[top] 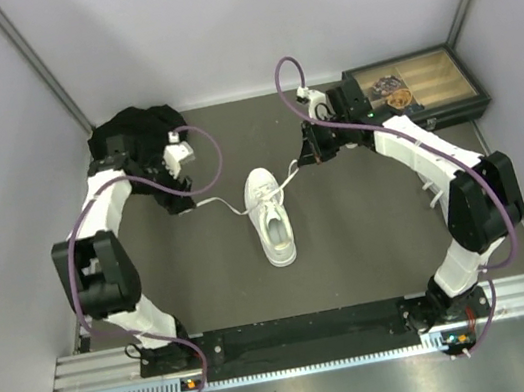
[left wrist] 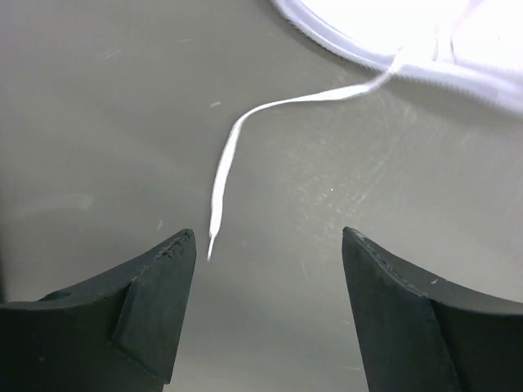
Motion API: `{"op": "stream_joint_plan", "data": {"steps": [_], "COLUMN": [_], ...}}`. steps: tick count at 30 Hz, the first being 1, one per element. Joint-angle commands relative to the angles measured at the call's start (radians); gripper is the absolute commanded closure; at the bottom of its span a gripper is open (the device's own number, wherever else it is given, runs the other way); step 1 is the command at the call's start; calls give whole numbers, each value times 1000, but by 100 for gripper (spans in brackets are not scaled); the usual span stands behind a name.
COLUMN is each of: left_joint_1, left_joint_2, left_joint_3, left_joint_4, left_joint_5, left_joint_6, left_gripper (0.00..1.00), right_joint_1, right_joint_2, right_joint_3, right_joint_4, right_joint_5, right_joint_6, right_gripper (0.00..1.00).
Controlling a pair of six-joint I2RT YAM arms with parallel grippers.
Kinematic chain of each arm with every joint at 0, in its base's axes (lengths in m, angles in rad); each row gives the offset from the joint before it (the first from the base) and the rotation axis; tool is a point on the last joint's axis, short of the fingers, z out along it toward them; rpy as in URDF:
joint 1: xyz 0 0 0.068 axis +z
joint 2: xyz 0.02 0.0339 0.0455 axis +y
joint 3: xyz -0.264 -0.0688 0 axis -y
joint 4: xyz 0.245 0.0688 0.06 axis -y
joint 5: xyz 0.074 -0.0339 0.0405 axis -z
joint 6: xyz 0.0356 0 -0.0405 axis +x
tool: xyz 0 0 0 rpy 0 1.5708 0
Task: Tie the shoes
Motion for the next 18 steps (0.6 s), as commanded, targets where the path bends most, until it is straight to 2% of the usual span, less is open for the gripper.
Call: {"op": "stream_joint_plan", "data": {"steps": [1, 3, 4, 6, 10, 18], "left_joint_1": [-47, -69, -71, -146, -206, -267], "left_joint_2": [89, 122, 163, 212, 329, 432], "left_joint_3": [71, 86, 97, 124, 178, 187], "left_joint_4": [-153, -153, -147, -136, -104, -71], "left_joint_5": [135, 147, 134, 66, 38, -29], "left_joint_6": [452, 593, 618, 669, 704, 804], "left_gripper": [22, 20, 20, 22, 28, 36], "right_joint_1": [-5, -6, -6, -6, -6, -9], "right_joint_2": [-37, -26, -23, -26, -34, -46], "right_joint_3": [8, 13, 17, 17, 14, 7], "right_joint_4": [45, 39, 36, 36, 34, 27], "right_joint_5": [-36, -46, -47, -50, -46, -21], "right_joint_6": [16, 16, 18, 19, 24, 13], "right_gripper": [100, 100, 100, 100, 100, 100]}}
